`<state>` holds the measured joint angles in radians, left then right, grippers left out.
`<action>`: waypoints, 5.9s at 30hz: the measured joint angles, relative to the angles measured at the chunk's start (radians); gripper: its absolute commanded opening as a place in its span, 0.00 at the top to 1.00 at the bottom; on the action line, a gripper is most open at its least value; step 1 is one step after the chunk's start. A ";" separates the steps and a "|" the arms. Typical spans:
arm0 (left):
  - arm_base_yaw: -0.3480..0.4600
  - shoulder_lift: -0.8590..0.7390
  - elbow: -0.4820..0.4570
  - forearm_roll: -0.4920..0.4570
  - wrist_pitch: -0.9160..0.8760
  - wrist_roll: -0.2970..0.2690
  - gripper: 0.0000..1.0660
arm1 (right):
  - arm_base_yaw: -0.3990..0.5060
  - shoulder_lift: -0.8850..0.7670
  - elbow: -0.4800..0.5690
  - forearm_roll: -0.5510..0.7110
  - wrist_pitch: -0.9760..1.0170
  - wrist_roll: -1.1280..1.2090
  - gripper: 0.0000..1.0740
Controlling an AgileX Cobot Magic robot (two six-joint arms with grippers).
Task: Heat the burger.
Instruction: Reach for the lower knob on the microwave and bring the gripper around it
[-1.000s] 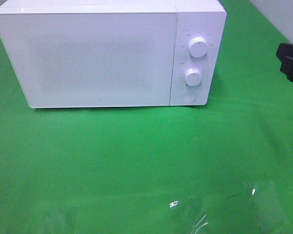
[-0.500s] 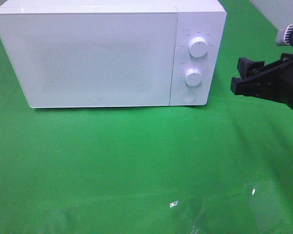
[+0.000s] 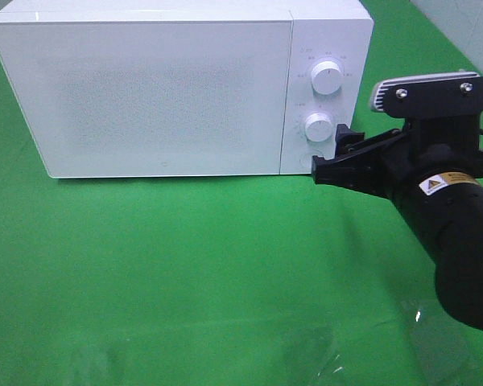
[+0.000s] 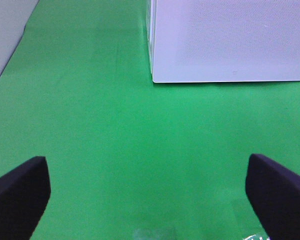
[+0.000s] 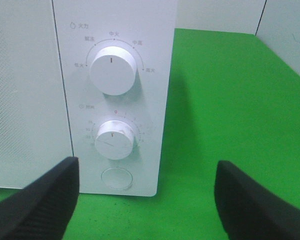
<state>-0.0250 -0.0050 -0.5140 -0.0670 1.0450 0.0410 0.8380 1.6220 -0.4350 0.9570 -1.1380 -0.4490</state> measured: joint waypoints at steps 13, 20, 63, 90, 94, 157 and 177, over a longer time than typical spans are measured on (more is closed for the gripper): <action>0.000 0.000 0.000 0.000 0.000 0.000 0.08 | 0.013 0.135 -0.072 0.035 -0.022 -0.008 0.34; 0.000 0.000 0.000 0.000 0.000 0.000 0.08 | 0.013 0.183 -0.073 0.002 -0.041 0.025 0.34; 0.000 0.000 0.000 0.000 0.000 0.000 0.08 | -0.179 0.467 -0.400 -0.194 0.006 0.159 0.29; 0.000 0.000 0.000 0.000 0.000 0.000 0.08 | -0.179 0.472 -0.403 -0.172 0.007 0.139 1.00; 0.000 0.000 0.000 0.000 0.000 0.000 0.08 | -0.179 0.472 -0.403 -0.172 0.007 0.166 1.00; 0.000 0.000 0.000 0.000 0.000 0.000 0.08 | -0.194 0.485 -0.371 -0.294 -0.045 1.857 0.96; 0.000 0.000 0.000 0.000 0.000 0.000 0.08 | -0.173 0.485 -0.386 -0.250 -0.044 1.848 0.39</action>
<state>-0.0250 -0.0050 -0.5140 -0.0670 1.0450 0.0410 0.6650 2.1070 -0.8210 0.7070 -1.1820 1.3990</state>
